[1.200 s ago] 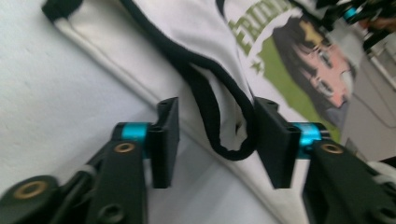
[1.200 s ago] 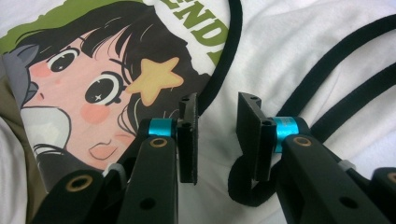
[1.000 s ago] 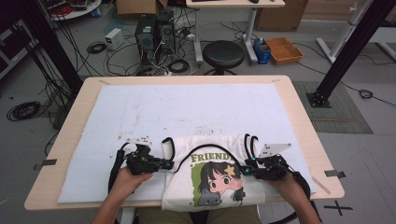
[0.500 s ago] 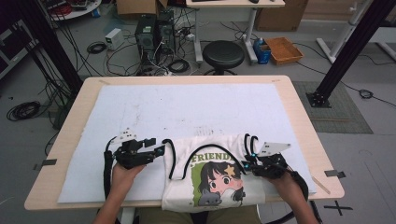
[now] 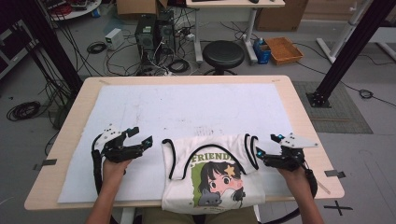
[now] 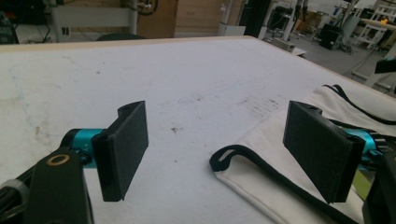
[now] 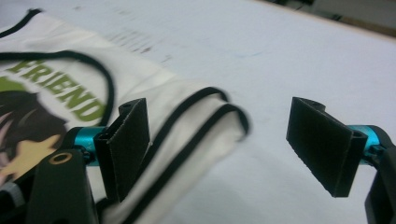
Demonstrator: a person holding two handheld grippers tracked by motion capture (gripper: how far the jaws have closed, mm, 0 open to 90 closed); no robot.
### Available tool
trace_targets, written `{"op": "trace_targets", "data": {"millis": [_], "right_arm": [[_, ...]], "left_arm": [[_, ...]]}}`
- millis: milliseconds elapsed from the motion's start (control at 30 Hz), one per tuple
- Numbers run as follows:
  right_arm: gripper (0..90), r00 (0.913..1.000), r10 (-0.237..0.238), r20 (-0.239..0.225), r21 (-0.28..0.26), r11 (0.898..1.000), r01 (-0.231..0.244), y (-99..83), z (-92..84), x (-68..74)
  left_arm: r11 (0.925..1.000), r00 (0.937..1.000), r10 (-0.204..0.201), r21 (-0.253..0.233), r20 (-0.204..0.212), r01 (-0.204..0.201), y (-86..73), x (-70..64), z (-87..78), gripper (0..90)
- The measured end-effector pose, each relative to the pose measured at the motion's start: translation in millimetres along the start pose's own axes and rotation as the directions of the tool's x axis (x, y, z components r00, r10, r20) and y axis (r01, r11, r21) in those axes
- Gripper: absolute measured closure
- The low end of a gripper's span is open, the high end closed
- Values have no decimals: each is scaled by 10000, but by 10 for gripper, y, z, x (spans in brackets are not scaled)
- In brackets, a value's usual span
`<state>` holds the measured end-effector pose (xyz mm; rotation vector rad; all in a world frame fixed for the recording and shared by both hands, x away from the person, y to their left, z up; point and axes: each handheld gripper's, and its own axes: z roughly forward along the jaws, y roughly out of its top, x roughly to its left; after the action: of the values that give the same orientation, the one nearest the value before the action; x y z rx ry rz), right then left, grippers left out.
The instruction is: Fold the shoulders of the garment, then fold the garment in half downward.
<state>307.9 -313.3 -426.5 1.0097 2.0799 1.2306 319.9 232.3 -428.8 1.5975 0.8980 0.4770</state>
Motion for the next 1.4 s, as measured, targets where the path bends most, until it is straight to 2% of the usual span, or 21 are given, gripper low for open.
{"op": "trace_targets", "data": {"millis": [33,167,267,400,567,767,967,1233,1300,1400], "right_arm": [[211,9999,118,105,-85,9999,-117,-7,-25,-33],[211,9958,698,598,-486,9966,-669,-43,-148,-214],[211,9882,1287,832,-750,9896,-1226,-89,-230,-324],[211,9851,1503,841,-677,9871,-1449,-146,-259,-384],[211,9875,1414,697,-508,9891,-1380,-169,-256,-370],[211,9857,1563,634,-533,9868,-1530,-157,-261,-350],[211,9870,1538,477,-492,9872,-1514,-130,-218,-314],[211,9907,1357,75,-295,9904,-1354,-87,-107,-271],[211,9904,1383,-63,-156,9903,-1384,-58,-50,-245],[211,9921,1236,-229,35,9923,-1236,25,30,-170]], "left_arm": [[9997,9997,232,-62,-44,-232,-7,12,-12,223],[9990,9989,450,79,133,-451,-36,31,-7,223],[9994,9994,296,198,200,-300,-40,23,12,223],[9998,9998,115,147,151,-117,-29,8,15,223],[10000,10000,-90,-31,11,90,-21,-10,31,220],[9997,9999,16,233,-171,-12,-32,-21,60,220],[9993,9996,-102,357,-261,111,-45,-9,59,220],[9976,10000,85,683,-45,-81,5,-88,117,221],[9972,9999,-113,736,63,108,57,-91,167,222],[9947,9960,-712,776,535,670,123,-76,281,222]]}}
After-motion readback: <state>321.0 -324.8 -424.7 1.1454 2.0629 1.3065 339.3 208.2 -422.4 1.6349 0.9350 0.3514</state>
